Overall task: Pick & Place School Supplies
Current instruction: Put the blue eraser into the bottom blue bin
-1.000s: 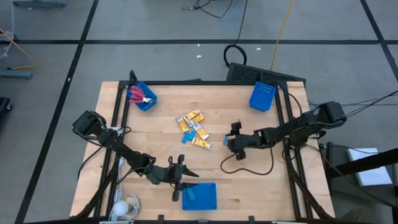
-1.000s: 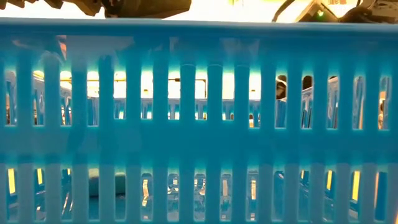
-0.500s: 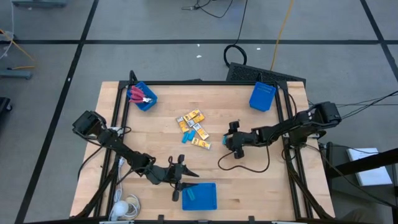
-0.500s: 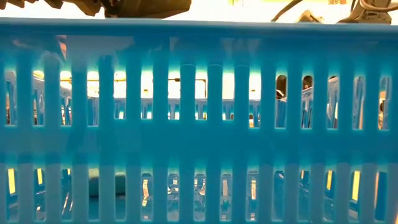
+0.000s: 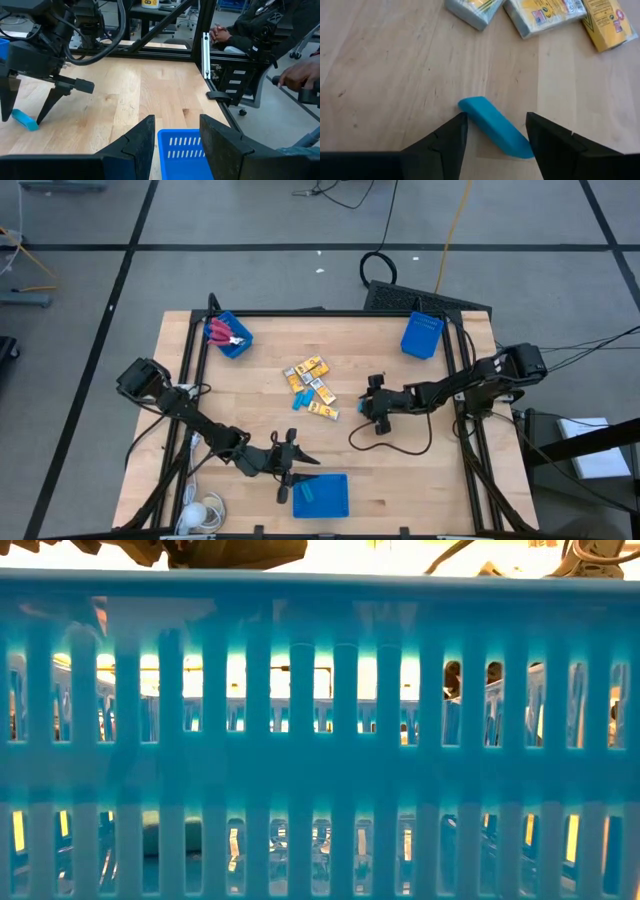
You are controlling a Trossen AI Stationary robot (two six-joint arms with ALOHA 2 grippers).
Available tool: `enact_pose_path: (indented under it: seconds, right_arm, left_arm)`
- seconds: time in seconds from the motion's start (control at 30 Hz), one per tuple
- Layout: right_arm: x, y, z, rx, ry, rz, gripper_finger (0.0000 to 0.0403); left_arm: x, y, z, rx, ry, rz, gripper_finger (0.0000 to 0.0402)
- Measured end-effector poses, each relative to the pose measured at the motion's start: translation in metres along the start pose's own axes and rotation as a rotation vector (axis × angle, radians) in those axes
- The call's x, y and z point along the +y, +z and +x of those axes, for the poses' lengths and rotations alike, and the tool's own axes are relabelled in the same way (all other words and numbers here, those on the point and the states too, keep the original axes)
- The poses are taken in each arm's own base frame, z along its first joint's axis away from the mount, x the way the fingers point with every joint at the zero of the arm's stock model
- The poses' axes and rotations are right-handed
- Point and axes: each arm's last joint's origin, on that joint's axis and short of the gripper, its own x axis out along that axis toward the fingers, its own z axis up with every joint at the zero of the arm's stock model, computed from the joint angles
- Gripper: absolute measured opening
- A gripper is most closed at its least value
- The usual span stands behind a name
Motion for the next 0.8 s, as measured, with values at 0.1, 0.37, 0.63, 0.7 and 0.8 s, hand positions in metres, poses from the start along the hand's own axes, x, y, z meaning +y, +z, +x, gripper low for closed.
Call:
enact_pose_path:
  seconds: [0.1,0.37,0.63,0.7,0.8]
  right_arm:
    - [-0.0001,-0.0005,0.0003,-0.001,0.019,0.016,0.0177]
    - [-0.0016,-0.0027,0.0010,0.008,0.042,0.044,0.0134]
    - [-0.0037,-0.0036,0.0016,0.014,0.040,0.074,0.0098]
    - [-0.0038,-0.0037,0.0017,0.015,0.037,0.074,0.0083]
    - [-0.0040,-0.0037,0.0017,0.016,0.031,0.074,0.0054]
  left_arm:
    - [0.0000,0.0000,0.0000,0.000,0.000,0.000,0.0159]
    - [0.0000,0.0000,0.0000,0.000,0.000,0.001,0.0159]
    - [0.0000,0.0000,0.0000,0.000,0.000,0.001,0.0159]
    - [0.0000,0.0000,0.0000,0.000,0.000,0.003,0.0159]
    - [0.0000,0.0000,0.0000,0.000,0.000,0.003,0.0159]
